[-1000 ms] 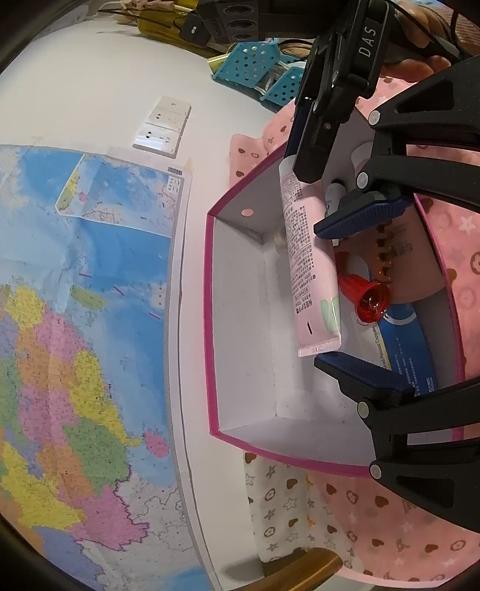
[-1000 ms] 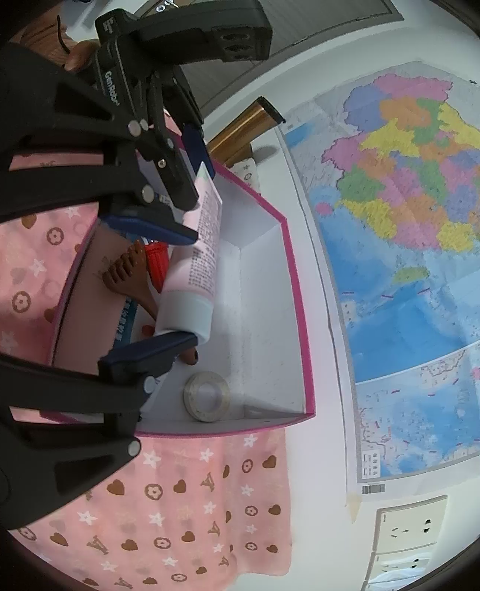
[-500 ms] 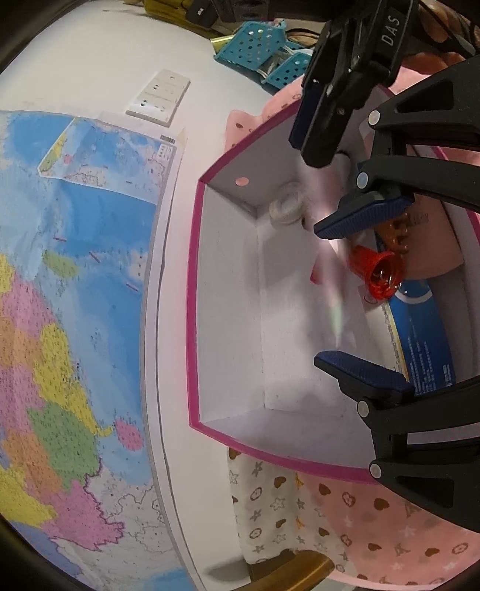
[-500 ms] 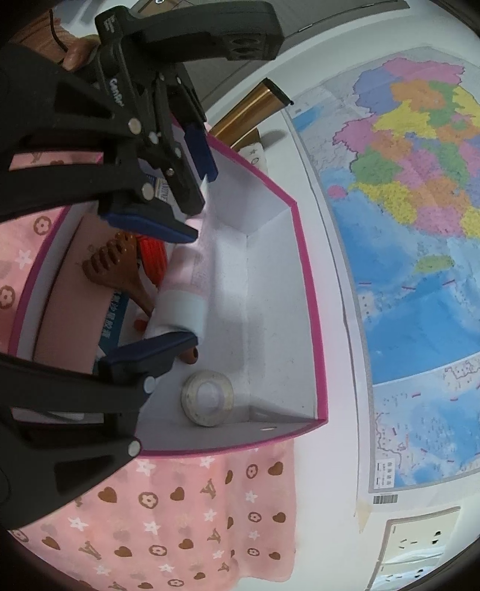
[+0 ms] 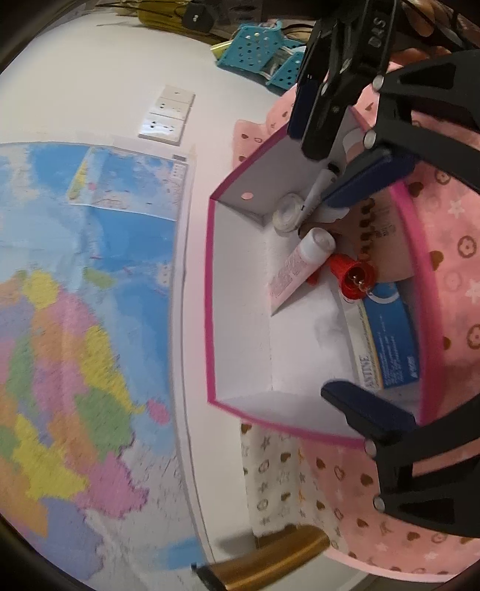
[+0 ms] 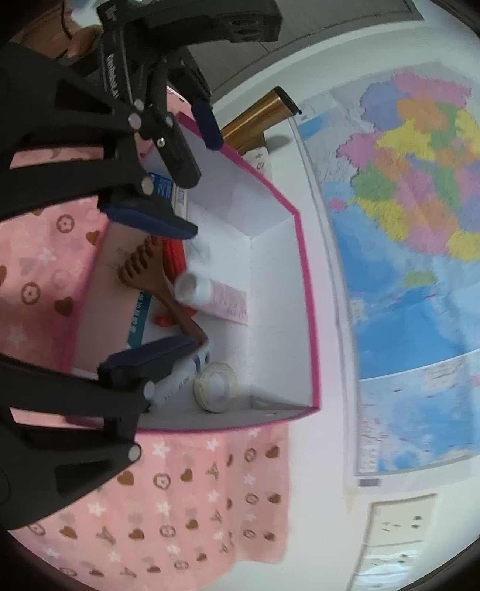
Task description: Organize rigid objects
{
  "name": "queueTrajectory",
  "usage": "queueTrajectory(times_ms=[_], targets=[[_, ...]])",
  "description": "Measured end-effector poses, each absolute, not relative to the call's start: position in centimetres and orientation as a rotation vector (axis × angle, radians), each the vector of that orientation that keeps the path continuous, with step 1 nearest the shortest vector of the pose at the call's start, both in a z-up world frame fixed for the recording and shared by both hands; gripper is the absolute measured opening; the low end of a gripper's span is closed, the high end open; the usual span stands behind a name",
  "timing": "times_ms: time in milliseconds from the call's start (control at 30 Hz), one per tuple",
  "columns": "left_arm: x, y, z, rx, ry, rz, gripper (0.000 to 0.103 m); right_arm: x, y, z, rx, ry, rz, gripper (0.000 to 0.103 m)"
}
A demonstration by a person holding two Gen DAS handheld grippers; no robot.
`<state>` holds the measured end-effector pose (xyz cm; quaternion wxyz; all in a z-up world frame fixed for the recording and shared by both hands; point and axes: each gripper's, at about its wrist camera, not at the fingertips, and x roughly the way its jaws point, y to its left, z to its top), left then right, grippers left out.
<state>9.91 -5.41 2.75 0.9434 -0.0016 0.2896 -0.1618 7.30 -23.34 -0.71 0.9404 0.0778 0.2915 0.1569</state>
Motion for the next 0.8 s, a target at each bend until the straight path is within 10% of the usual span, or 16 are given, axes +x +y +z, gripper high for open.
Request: queueTrajectory(times_ms=[200, 800], targets=[[7.1, -4.3, 2.2, 0.017, 0.584, -0.251, 0.102, 3.0, -22.6, -1.1, 0.087, 0.525, 0.260, 0.089], [3.0, -4.0, -1.5, 0.042, 0.676, -0.202, 0.102, -1.6, -19.7, -4.4, 0.052, 0.573, 0.256, 0.090]])
